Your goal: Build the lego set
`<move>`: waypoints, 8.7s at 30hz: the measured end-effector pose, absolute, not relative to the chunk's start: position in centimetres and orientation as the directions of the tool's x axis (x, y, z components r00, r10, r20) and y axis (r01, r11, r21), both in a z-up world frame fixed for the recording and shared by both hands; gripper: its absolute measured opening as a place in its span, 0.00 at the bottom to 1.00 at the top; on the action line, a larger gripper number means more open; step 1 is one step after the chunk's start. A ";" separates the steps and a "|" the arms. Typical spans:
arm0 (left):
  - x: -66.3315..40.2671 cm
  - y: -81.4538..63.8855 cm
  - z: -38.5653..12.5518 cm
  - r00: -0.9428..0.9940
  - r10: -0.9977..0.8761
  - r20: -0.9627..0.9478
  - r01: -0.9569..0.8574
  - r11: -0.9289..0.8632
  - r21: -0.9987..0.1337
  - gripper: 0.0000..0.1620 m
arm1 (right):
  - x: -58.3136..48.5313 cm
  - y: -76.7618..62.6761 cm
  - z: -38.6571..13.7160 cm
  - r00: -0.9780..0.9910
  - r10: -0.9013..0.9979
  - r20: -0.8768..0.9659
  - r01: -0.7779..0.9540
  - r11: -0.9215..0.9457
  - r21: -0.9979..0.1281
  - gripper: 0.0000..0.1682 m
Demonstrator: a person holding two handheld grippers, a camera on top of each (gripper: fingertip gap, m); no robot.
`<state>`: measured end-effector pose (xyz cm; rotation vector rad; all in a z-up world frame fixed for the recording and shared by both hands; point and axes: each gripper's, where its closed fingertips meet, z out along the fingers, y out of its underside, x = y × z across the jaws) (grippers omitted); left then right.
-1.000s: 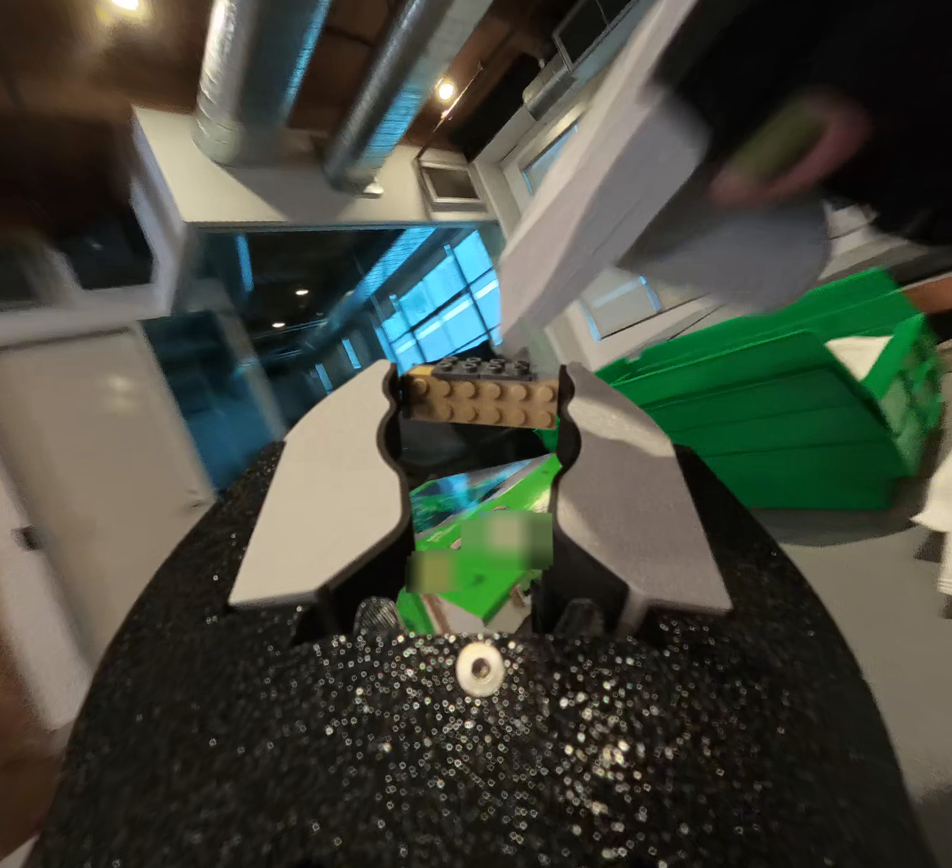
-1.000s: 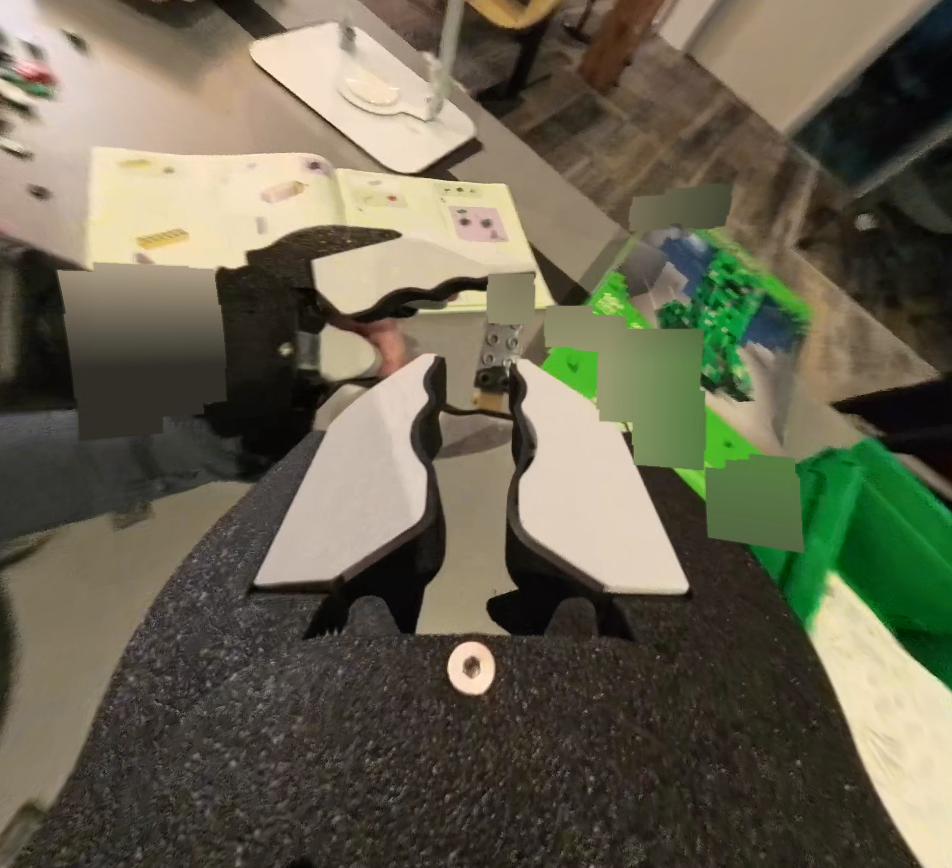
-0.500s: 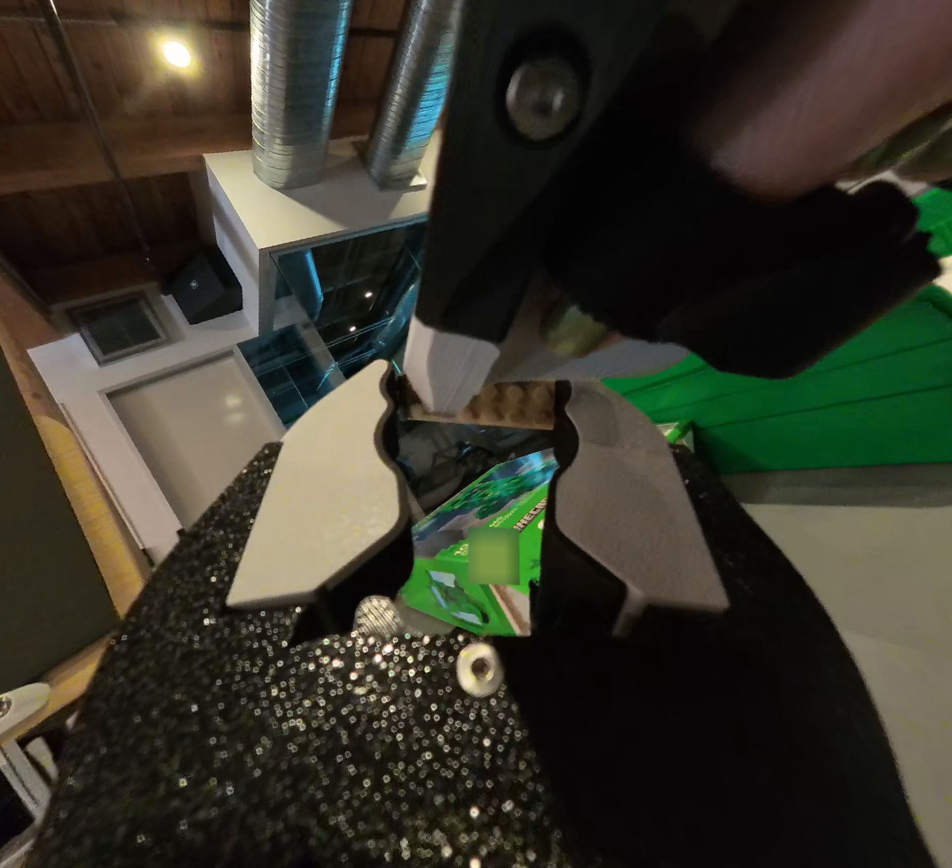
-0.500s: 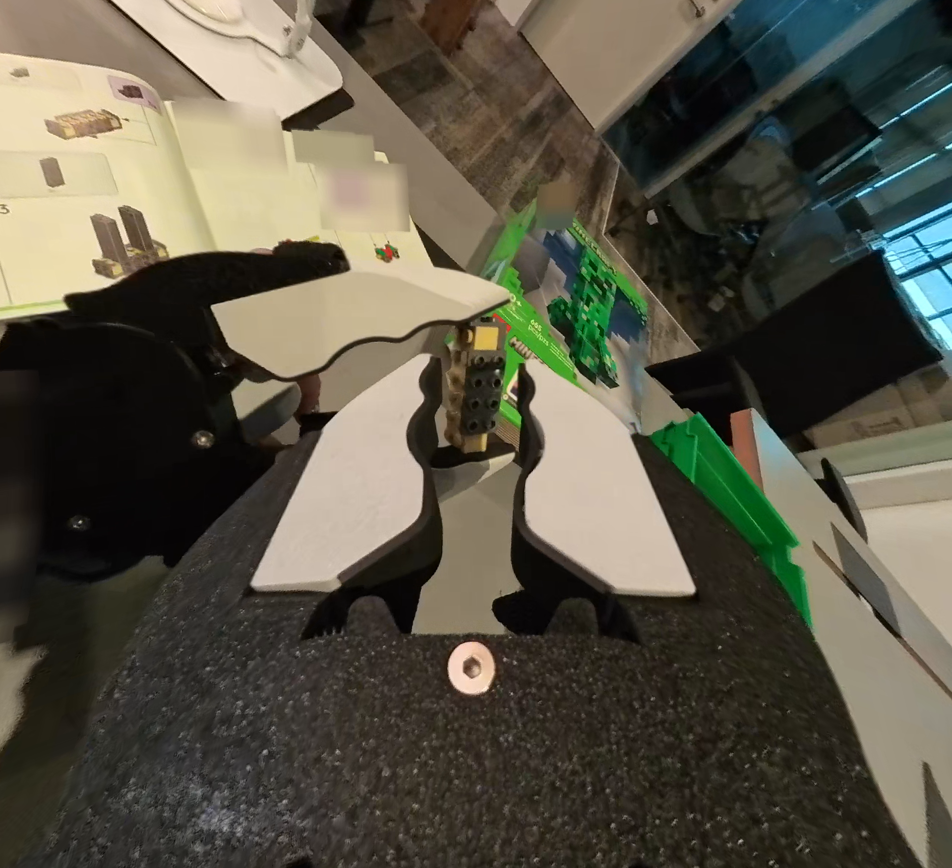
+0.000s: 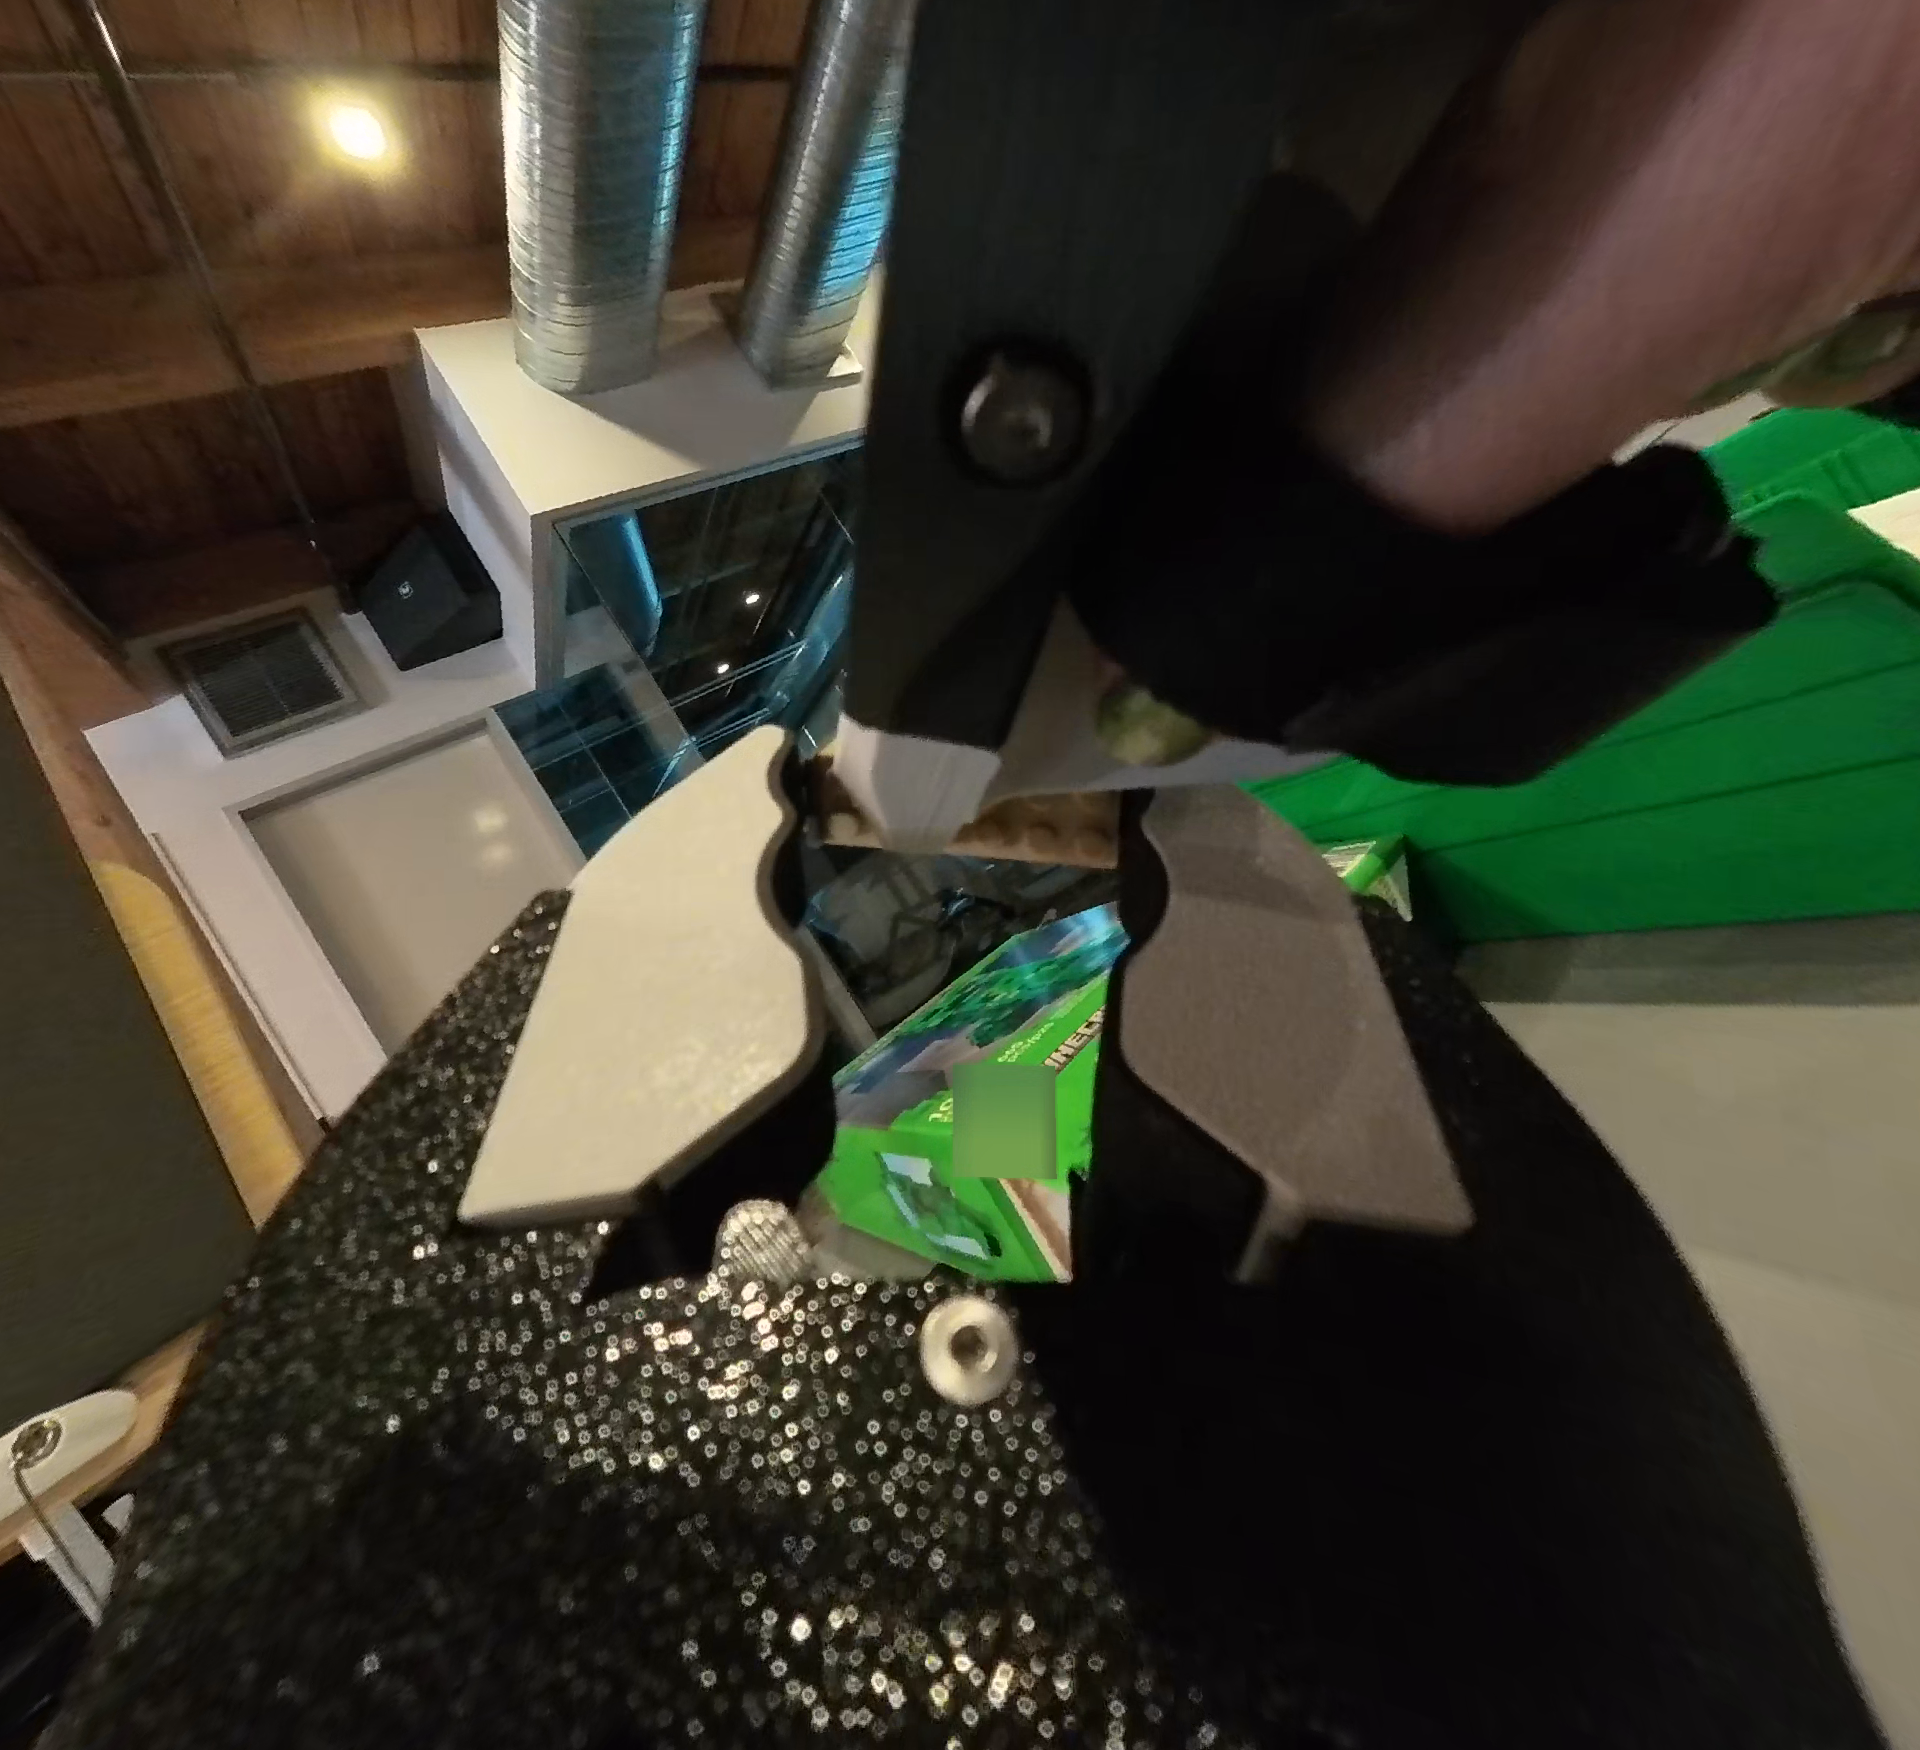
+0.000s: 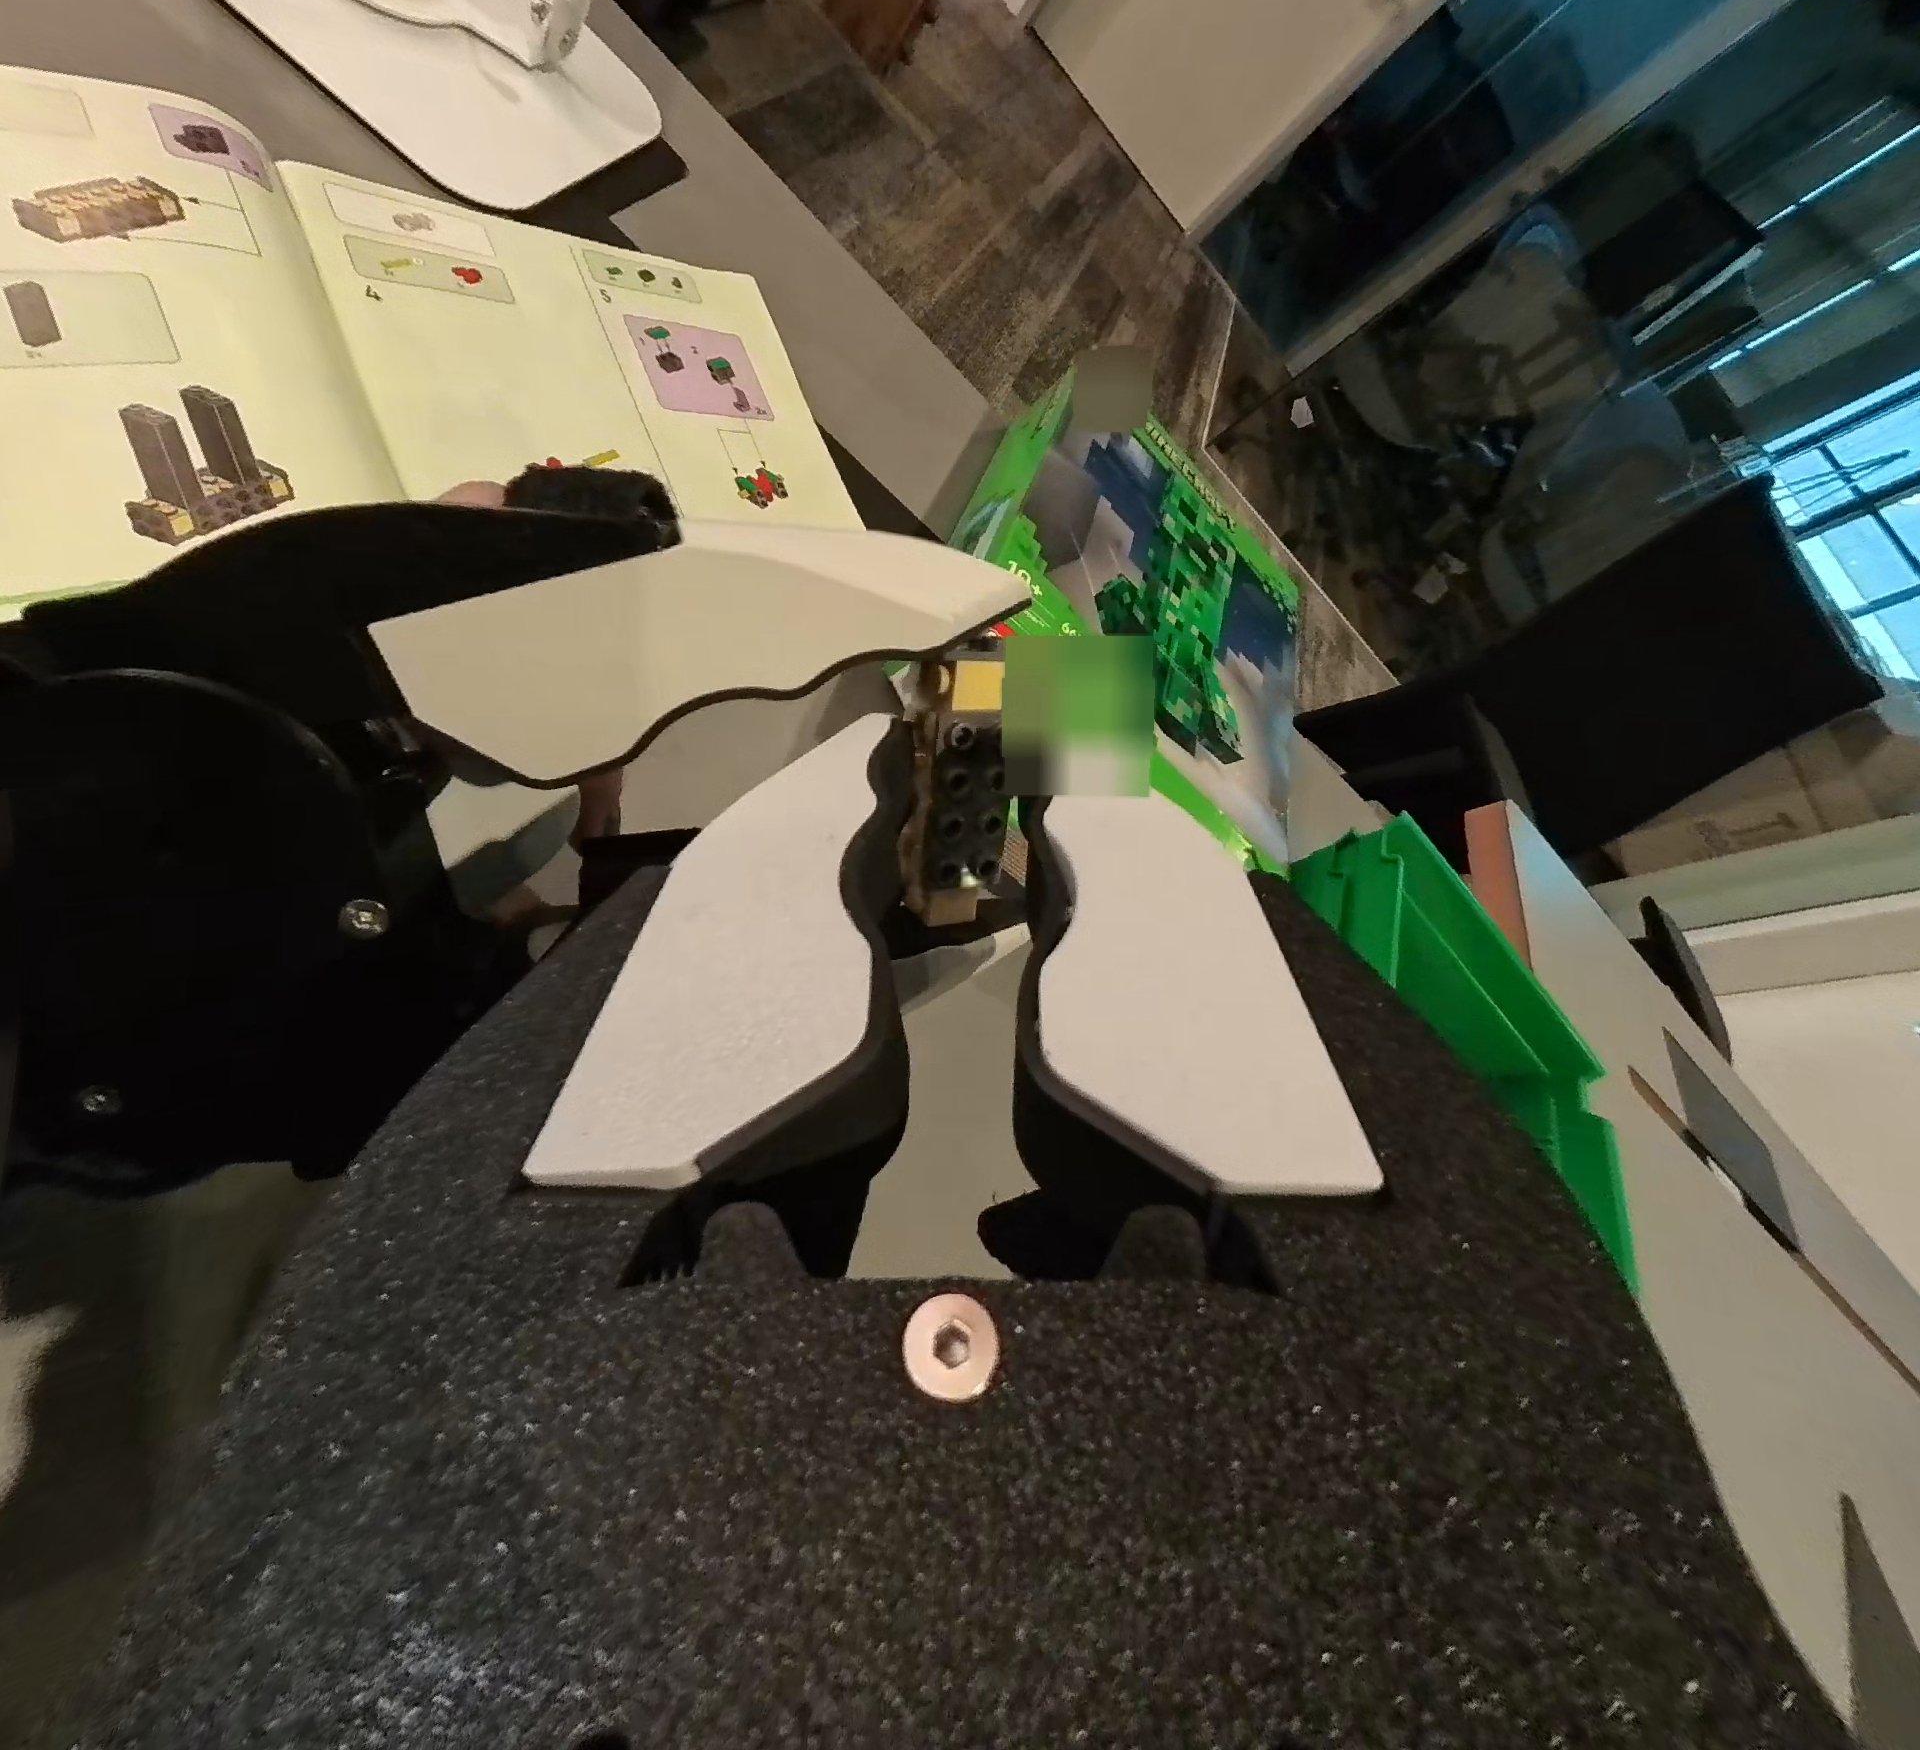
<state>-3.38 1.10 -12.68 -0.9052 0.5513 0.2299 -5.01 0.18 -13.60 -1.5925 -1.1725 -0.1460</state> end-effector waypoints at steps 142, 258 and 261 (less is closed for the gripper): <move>-11.5 -5.7 -20.3 0.934 -0.358 -0.012 0.032 0.117 -0.993 0.39 | -6.3 -2.7 -22.7 0.264 0.537 0.801 0.396 0.697 -0.598 0.11; -8.1 -12.9 -20.7 0.422 -0.883 0.208 0.183 -0.142 -0.973 0.12 | -7.1 -11.8 -20.8 -0.496 0.844 -0.204 0.010 -0.229 -0.973 0.15; -8.2 -12.8 -20.6 0.423 -0.881 0.213 0.190 -0.144 -0.971 0.12 | -7.1 -11.7 -20.8 -0.497 0.842 -0.210 0.013 -0.235 -0.972 0.12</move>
